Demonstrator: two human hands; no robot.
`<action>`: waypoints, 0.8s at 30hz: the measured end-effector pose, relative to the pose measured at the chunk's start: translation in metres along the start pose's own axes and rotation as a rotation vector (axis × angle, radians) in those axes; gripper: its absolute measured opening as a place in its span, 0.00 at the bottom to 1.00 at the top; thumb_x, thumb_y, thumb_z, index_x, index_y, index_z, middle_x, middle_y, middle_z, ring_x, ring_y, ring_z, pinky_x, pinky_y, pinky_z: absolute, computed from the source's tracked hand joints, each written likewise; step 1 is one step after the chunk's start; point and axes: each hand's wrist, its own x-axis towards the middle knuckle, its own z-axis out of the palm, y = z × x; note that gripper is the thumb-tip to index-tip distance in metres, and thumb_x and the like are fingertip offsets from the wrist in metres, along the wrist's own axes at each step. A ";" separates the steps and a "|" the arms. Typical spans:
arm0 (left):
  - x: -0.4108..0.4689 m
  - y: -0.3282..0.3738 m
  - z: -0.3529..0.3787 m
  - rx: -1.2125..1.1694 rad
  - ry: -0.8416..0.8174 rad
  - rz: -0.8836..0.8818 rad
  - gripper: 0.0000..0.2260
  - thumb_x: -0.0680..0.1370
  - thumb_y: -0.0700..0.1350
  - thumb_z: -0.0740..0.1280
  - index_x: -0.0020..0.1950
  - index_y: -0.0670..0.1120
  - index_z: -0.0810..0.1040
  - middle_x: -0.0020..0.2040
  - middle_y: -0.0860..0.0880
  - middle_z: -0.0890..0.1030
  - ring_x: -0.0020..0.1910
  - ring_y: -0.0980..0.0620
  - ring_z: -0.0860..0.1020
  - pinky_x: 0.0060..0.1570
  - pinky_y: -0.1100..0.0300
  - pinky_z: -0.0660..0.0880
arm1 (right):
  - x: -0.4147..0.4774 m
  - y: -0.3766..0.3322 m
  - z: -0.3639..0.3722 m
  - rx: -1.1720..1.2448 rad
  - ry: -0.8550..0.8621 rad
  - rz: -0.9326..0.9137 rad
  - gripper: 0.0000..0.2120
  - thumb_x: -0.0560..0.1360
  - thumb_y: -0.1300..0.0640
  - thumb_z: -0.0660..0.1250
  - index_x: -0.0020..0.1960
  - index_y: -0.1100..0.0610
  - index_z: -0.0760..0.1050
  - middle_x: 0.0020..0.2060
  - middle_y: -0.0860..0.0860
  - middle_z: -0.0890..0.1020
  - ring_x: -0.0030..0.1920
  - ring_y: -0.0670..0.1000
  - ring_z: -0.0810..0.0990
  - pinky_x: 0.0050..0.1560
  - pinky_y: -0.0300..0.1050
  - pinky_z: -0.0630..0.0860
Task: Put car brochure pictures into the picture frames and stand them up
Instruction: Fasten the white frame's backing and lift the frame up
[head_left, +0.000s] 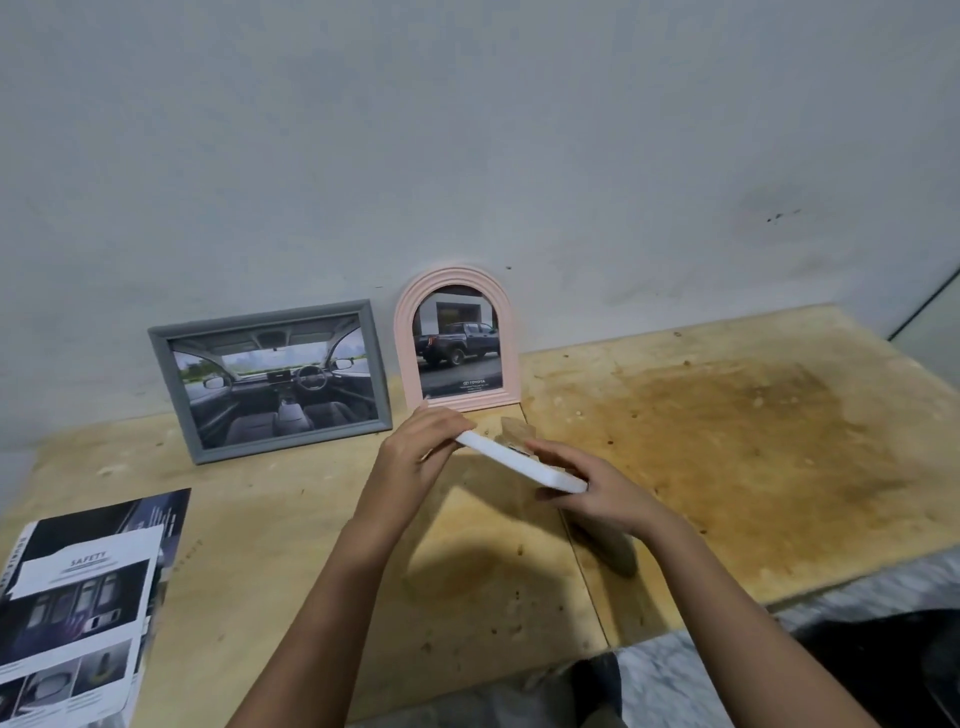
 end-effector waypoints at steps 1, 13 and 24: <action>0.012 0.003 0.004 0.008 -0.043 0.012 0.11 0.75 0.38 0.67 0.57 0.45 0.81 0.52 0.53 0.80 0.54 0.58 0.76 0.58 0.62 0.71 | 0.001 0.005 -0.005 0.057 0.049 0.005 0.23 0.73 0.61 0.70 0.63 0.43 0.70 0.55 0.36 0.75 0.54 0.35 0.73 0.47 0.21 0.69; 0.153 -0.001 0.108 -0.395 -0.065 -0.424 0.19 0.80 0.49 0.61 0.71 0.54 0.67 0.63 0.62 0.68 0.60 0.70 0.67 0.53 0.79 0.67 | 0.062 0.042 -0.132 0.449 0.232 0.136 0.03 0.77 0.55 0.64 0.49 0.51 0.76 0.46 0.49 0.82 0.48 0.46 0.80 0.44 0.34 0.76; 0.201 -0.050 0.195 -0.517 -0.064 -0.598 0.15 0.82 0.44 0.57 0.68 0.54 0.67 0.59 0.59 0.76 0.57 0.67 0.74 0.54 0.70 0.73 | 0.139 0.095 -0.201 0.662 0.337 0.191 0.11 0.71 0.56 0.70 0.52 0.58 0.77 0.50 0.58 0.82 0.53 0.59 0.80 0.56 0.54 0.76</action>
